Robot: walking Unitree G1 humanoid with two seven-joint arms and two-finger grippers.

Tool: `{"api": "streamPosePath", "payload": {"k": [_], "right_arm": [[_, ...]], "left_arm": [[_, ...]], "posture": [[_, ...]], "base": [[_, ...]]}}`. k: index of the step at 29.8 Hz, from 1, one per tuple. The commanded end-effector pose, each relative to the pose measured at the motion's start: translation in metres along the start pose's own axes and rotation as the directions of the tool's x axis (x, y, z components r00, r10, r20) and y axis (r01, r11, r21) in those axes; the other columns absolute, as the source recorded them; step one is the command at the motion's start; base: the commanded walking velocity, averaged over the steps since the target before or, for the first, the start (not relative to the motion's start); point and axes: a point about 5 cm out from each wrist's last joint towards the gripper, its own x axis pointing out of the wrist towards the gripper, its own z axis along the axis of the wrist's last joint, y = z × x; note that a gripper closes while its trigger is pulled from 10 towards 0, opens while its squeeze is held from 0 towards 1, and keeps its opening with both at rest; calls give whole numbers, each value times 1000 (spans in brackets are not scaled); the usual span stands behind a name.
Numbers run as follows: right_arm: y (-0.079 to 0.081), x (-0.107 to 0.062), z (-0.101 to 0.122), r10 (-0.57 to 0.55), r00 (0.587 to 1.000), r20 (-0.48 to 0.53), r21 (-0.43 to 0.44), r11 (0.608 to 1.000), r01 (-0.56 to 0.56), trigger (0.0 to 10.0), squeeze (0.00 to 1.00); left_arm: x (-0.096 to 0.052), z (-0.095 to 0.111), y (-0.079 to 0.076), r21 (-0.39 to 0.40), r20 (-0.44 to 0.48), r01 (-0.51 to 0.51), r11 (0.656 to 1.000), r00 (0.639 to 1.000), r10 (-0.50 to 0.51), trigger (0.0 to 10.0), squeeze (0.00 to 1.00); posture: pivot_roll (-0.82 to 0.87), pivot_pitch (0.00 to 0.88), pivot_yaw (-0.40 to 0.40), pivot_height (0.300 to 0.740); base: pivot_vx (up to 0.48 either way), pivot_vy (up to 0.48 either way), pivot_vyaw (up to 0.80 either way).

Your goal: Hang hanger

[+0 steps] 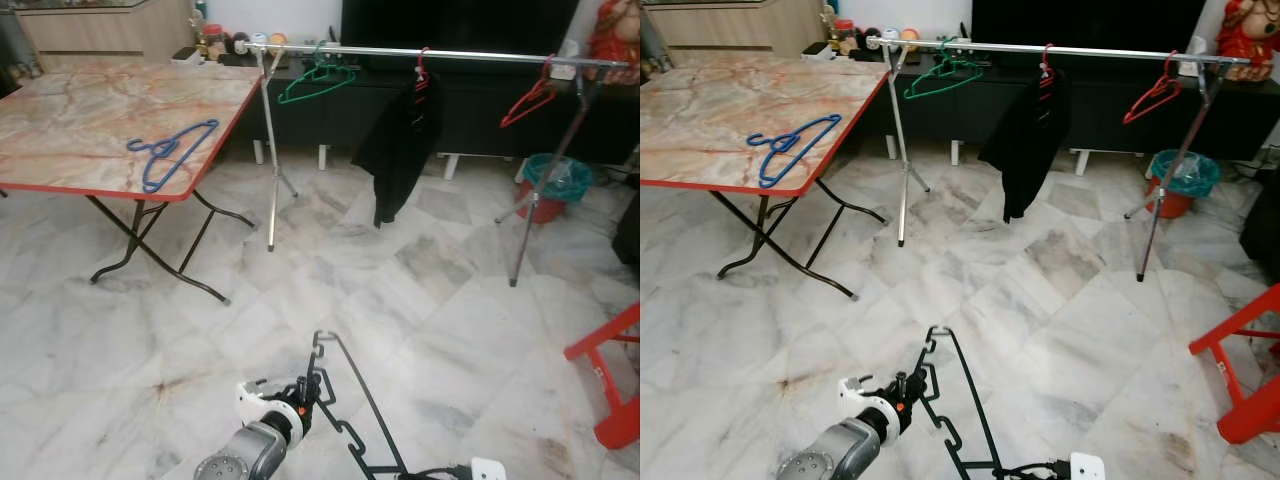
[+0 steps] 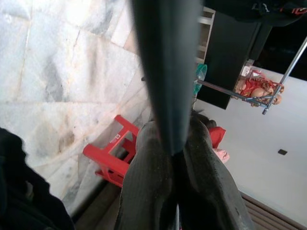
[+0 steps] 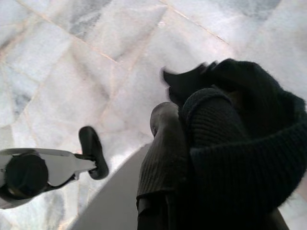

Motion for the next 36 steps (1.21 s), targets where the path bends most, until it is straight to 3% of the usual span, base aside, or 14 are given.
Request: {"api": "streamPosePath", "payload": {"k": [1, 3, 7, 9, 12, 13, 14, 16, 19, 22, 23, 25, 36], "right_arm": [[2, 1, 2, -1, 1000, -1, 20, 1000, 1, 10000, 0], [6, 2, 3, 3, 1000, 4, 34, 999, -3, 10000, 0], [7, 2, 4, 10, 1000, 19, 50, 999, -11, 10000, 0], [8, 5, 16, -6, 998, 59, 48, 999, 3, 10000, 0], [10, 7, 33, -16, 993, 120, 85, 996, 6, 10000, 0], [11, 7, 41, -13, 988, 151, 88, 996, 0, 10000, 0], [13, 8, 56, -1, 979, 203, 77, 997, -15, 10000, 0], [14, 8, 66, 13, 969, 248, 59, 998, -28, 10000, 0], [3, 3, 57, 15, 960, 280, 62, 997, -34, 10000, 0], [-3, -1, 56, 33, 946, 321, 47, 998, -51, 10000, 0], [0, -1, 60, 61, 939, 337, 24, 997, -73, 10000, 0], [5, 0, 66, 90, 932, 352, -5, 996, -94, 10000, 0], [34, -3, 89, 246, 847, 472, -142, 969, -202, 10000, 0]], "left_arm": [[-20, -76, -257, 658, -488, 741, 132, 554, -675, 10000, 0], [-28, -81, -267, 577, -470, 795, 187, 510, -720, 10000, 0], [-35, -89, -271, 540, -481, 823, 177, 474, -737, 10000, 0], [-39, -98, -272, 524, -500, 837, 158, 453, -738, 10000, 0], [-39, -104, -271, 533, -503, 832, 156, 459, -732, 10000, 0], [-38, -106, -271, 526, -497, 833, 170, 463, -734, 10000, 0], [-38, -111, -270, 510, -498, 839, 187, 466, -731, 10000, 0], [-38, -117, -268, 505, -514, 843, 185, 466, -720, 10000, 0], [-38, -122, -268, 509, -527, 842, 176, 467, -710, 10000, 0], [-36, -127, -268, 556, -503, 811, 185, 505, -701, 10000, 0], [-33, -127, -267, 577, -472, 789, 210, 532, -703, 10000, 0], [-31, -127, -267, 588, -449, 777, 225, 545, -708, 10000, 0], [-32, -137, -263, 633, -434, 743, 218, 574, -694, 10000, 0]], "posture": [[-6, 0, 0, 740], [-5, 0, 0, 740], [-2, 0, 0, 740], [-2, 0, 0, 740], [-4, 0, 0, 740], [-8, 0, 0, 740], [-12, 28, 86, 740], [-12, 28, 86, 740], [-9, 29, 87, 740], [-6, 30, 87, 740], [-7, 29, 87, 740], [-8, 31, 87, 740], [-4, 34, 87, 740]], "base": [[0, 0, 0], [0, 0, 0], [0, 0, 0], [0, 0, 0], [0, 0, 0], [0, 0, 0], [0, 0, 0], [0, 0, 0], [0, 0, 0], [0, 0, 0], [0, 0, 0], [0, 0, 0], [0, 0, 0]]}}
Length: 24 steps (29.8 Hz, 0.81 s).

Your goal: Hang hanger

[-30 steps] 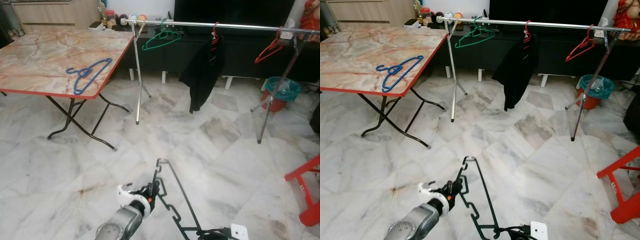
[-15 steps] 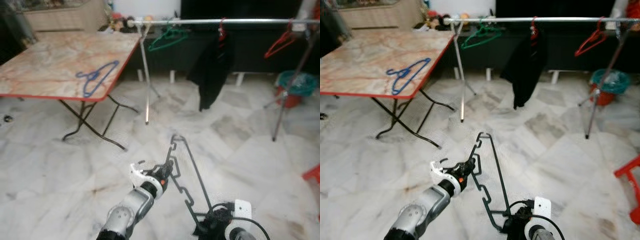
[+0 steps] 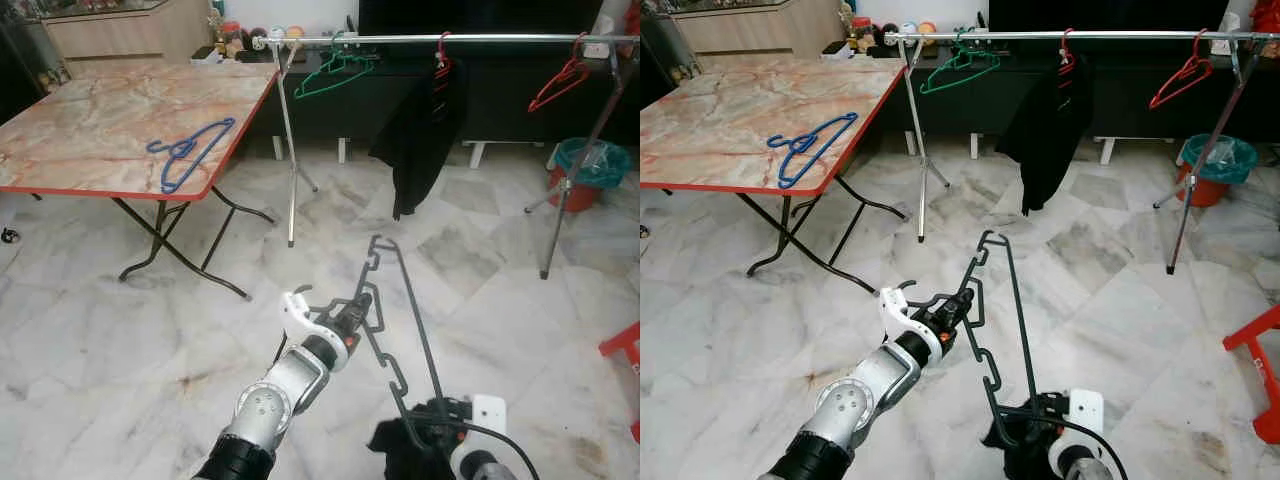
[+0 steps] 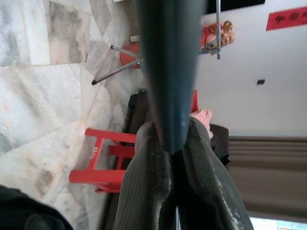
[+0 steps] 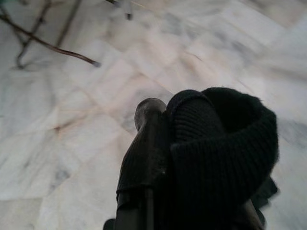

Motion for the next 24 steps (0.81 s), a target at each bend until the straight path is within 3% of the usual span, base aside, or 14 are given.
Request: {"api": "streamPosePath", "payload": {"k": [1, 9, 16, 18, 24], "right_arm": [[7, 7, 13, 51, 998, 44, -38, 998, -49, 10000, 0], [25, 19, 35, 170, 982, 78, -91, 982, -163, 10000, 0], [30, 18, 33, 203, 978, 56, -95, 976, -197, 10000, 0], [32, 16, 27, 218, 975, 36, -92, 972, -214, 10000, 0], [31, 15, 24, 221, 975, 26, -88, 972, -218, 10000, 0]], "left_arm": [[9, -26, -181, 554, -115, 519, 651, 822, -557, 10000, 0], [13, -20, -180, 576, 7, 421, 700, 854, -519, 10000, 0], [14, -8, -178, 585, 105, 349, 732, 863, -495, 10000, 0], [14, 2, -177, 596, 182, 288, 749, 861, -476, 10000, 0], [15, 11, -174, 626, 244, 222, 748, 855, -458, 10000, 0]], "posture": [[-4, 34, 87, 740], [-7, 32, 82, 740], [-6, 31, 81, 740], [-7, 31, 81, 740], [-10, 31, 80, 740]], "base": [[0, 0, 0], [0, 0, 0], [0, 0, 0], [0, 0, 0], [0, 0, 0]]}}
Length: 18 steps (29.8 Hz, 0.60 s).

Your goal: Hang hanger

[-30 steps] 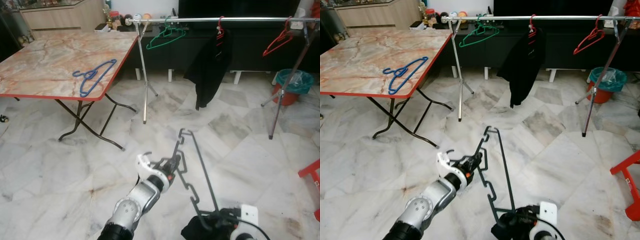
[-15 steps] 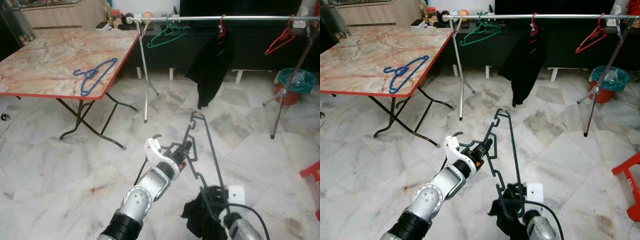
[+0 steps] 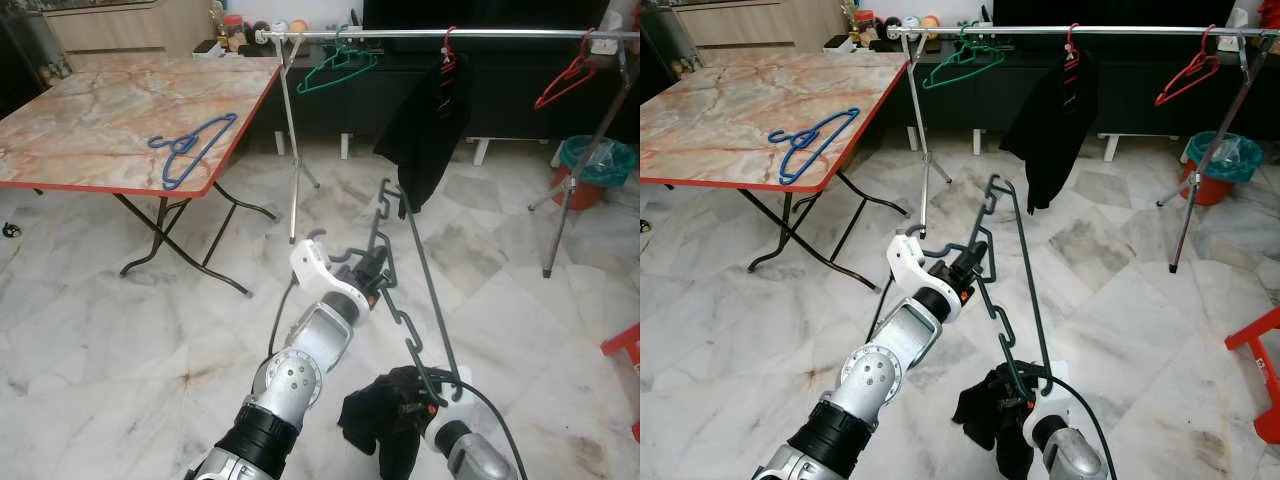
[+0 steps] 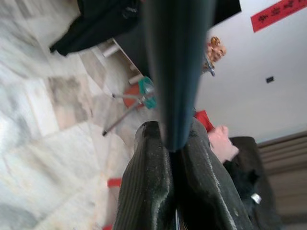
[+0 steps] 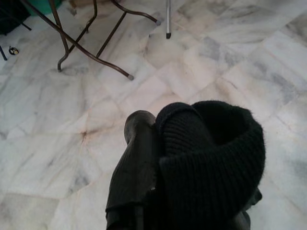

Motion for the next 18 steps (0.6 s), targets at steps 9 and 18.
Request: {"api": "streamPosePath", "payload": {"k": [9, 18], "right_arm": [[4, 3, 7, 22, 999, 25, -16, 1000, -22, 10000, 0], [-1, 0, 4, -8, 1000, 7, -20, 1000, 8, 10000, 0]], "left_arm": [[5, 38, -106, 297, 218, 273, 915, 914, -343, 10000, 0], [5, 44, -104, 267, 187, 321, 909, 908, -375, 10000, 0]], "posture": [[-9, 30, 79, 740], [-9, 28, 77, 740]], "base": [[0, 0, 0], [0, 0, 0]]}}
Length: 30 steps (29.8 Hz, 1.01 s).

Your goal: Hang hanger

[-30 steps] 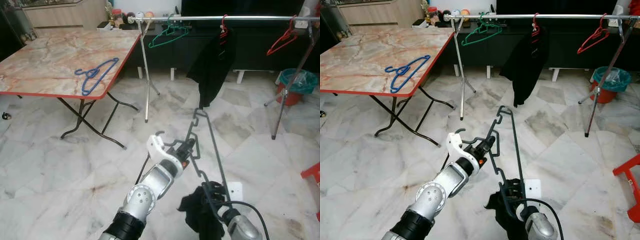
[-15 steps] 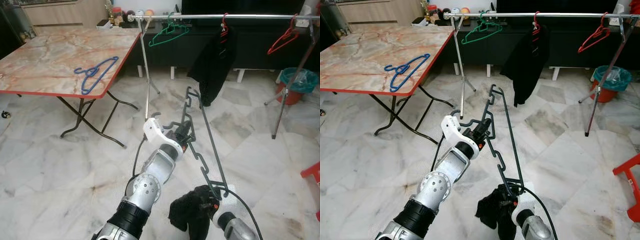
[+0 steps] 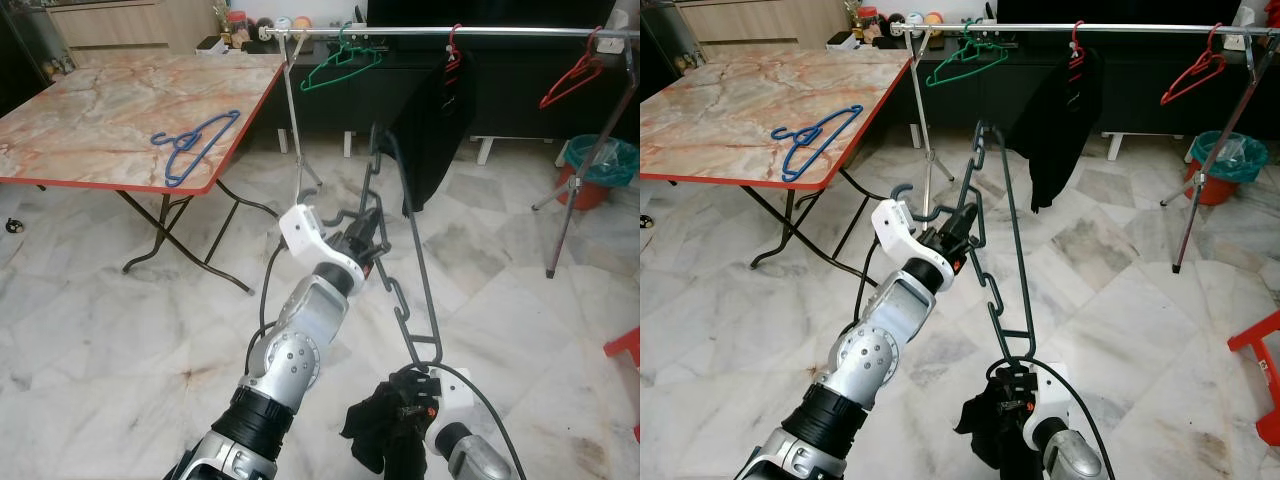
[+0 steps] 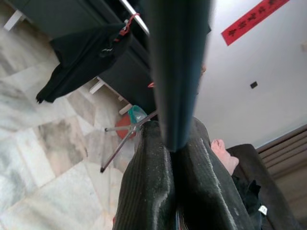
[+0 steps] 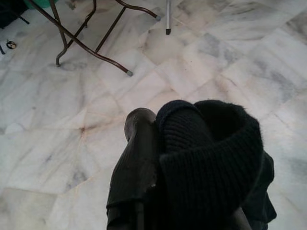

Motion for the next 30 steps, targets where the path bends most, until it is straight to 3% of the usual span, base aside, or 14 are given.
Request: {"api": "streamPosePath", "payload": {"k": [1, 30], "right_arm": [[1, 1, 1, 1, 1000, 6, -7, 1000, -1, 10000, 0], [0, 0, 0, -2, 1000, -2, -6, 1000, 2, 10000, 0]], "left_arm": [[12, 25, -68, 112, 125, 211, 971, 966, -225, 10000, 0], [12, 26, -67, 117, 127, 211, 971, 966, -225, 10000, 0]], "posture": [[-9, 28, 77, 740], [-10, 29, 77, 740]], "base": [[0, 0, 0], [0, 0, 0]]}}
